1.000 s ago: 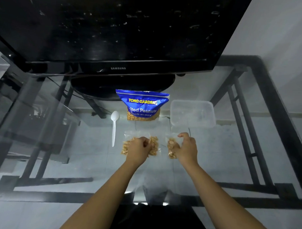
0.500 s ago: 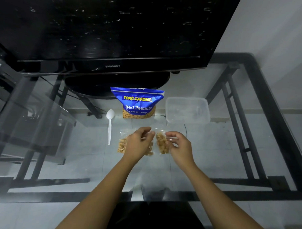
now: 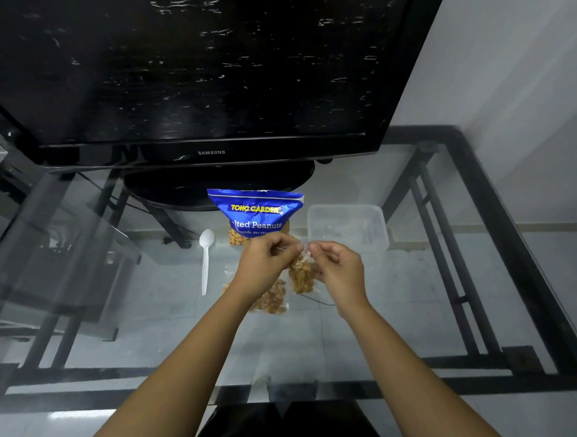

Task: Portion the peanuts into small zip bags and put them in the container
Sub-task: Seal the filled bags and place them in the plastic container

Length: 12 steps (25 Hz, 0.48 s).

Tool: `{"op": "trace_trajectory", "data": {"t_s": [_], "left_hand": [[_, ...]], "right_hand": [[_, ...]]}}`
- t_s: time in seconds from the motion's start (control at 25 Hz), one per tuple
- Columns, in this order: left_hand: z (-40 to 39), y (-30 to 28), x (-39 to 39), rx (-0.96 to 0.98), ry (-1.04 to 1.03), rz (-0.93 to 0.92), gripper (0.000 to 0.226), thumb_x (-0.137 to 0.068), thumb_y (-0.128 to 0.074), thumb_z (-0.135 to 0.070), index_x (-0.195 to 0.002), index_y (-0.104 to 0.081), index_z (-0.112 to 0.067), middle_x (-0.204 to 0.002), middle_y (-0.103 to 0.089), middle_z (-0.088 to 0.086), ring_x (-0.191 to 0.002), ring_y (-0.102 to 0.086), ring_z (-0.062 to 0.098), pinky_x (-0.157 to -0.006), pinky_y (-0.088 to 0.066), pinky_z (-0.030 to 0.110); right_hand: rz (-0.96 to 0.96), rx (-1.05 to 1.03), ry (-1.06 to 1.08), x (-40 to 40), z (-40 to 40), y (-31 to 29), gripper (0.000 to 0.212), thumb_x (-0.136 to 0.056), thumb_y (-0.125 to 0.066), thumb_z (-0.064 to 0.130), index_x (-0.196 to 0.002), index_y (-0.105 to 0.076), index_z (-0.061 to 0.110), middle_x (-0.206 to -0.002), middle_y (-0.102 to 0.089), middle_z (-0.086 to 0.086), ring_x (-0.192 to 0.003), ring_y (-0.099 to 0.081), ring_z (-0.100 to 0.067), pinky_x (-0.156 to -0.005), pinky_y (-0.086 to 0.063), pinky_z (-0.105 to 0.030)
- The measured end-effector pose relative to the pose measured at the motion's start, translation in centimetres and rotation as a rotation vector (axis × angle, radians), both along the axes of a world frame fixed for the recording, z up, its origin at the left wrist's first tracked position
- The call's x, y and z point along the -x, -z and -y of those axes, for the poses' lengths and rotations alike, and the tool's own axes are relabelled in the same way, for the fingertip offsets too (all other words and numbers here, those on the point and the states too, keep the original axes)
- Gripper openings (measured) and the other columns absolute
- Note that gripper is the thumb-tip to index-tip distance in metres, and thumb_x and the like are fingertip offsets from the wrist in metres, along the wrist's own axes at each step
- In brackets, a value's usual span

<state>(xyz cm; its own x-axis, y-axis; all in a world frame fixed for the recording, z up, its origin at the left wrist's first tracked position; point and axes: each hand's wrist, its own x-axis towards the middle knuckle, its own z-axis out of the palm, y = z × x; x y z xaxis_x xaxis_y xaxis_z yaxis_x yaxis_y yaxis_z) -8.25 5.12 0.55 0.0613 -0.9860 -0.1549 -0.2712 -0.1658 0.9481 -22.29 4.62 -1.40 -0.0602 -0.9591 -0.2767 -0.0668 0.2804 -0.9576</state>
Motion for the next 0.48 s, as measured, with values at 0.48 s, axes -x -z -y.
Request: {"op": "trace_trajectory", "data": {"t_s": [0.48], "left_hand": [[0.8, 0.2, -1.5, 0.074, 0.073, 0.444, 0.018, -0.087, -0.062, -0.025, -0.081, -0.062, -0.008, -0.079, -0.065, 0.004, -0.076, -0.058, 0.016, -0.063, -0.044, 0.022]], "right_hand": [[-0.21, 0.067, -0.031, 0.1, 1.1, -0.3, 0.015, -0.084, -0.066, 0.025, -0.071, -0.065, 0.033, -0.078, -0.071, 0.004, -0.079, -0.068, -0.017, -0.078, -0.056, -0.047]]}}
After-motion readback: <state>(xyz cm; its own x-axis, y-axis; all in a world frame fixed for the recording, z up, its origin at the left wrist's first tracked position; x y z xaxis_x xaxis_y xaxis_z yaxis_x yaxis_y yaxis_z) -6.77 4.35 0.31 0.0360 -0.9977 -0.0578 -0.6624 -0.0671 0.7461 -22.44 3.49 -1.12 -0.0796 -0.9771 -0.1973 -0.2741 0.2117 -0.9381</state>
